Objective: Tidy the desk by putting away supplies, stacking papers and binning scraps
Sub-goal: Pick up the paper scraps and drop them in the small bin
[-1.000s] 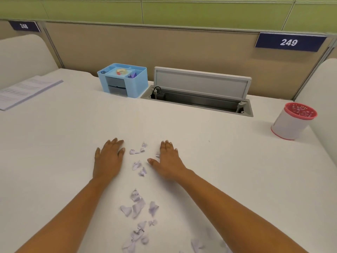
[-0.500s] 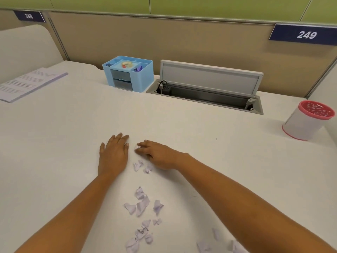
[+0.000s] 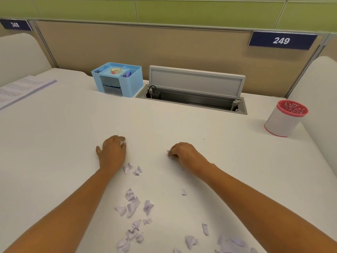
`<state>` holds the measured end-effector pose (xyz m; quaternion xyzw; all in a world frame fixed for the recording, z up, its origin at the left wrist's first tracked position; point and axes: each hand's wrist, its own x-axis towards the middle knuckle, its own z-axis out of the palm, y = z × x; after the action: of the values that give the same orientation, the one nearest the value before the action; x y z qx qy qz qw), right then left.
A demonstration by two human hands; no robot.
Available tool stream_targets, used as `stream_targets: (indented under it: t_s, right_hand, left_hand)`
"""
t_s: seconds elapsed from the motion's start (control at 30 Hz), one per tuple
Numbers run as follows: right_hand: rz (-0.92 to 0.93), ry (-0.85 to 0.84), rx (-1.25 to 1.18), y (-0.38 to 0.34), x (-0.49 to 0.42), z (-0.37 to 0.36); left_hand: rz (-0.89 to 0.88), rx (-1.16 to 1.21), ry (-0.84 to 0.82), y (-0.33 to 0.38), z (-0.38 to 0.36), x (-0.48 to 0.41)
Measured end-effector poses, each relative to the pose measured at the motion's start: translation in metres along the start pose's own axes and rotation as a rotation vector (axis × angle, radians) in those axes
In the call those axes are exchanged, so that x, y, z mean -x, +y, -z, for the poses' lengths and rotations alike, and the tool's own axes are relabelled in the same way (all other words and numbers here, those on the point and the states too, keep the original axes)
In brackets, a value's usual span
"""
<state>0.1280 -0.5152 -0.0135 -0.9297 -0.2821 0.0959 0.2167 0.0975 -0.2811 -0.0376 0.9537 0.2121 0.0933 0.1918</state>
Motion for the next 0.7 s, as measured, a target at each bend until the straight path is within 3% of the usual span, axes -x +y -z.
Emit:
stream_targets:
  t_s: [0.17,0.4,0.6,0.7]
  right_hand:
    - [-0.225,0.2,-0.207,0.037,0.008,0.023]
    - [-0.446,0.582,-0.299,0.092,0.03,0.096]
    - [-0.592,0.954,-0.274,0.157,0.048,0.176]
    - [-0.716,1.048,-0.235,0.188,0.052,0.196]
  left_hand:
    - [-0.151,-0.002,-0.069,0.055,-0.012,-0.002]
    - [-0.326,-0.019,-0.206,0.122,-0.051,0.001]
    - [-0.34,-0.056,-0.164,0.134,-0.07,-0.003]
    - [-0.35,-0.054,-0.126,0.13,-0.074,-0.003]
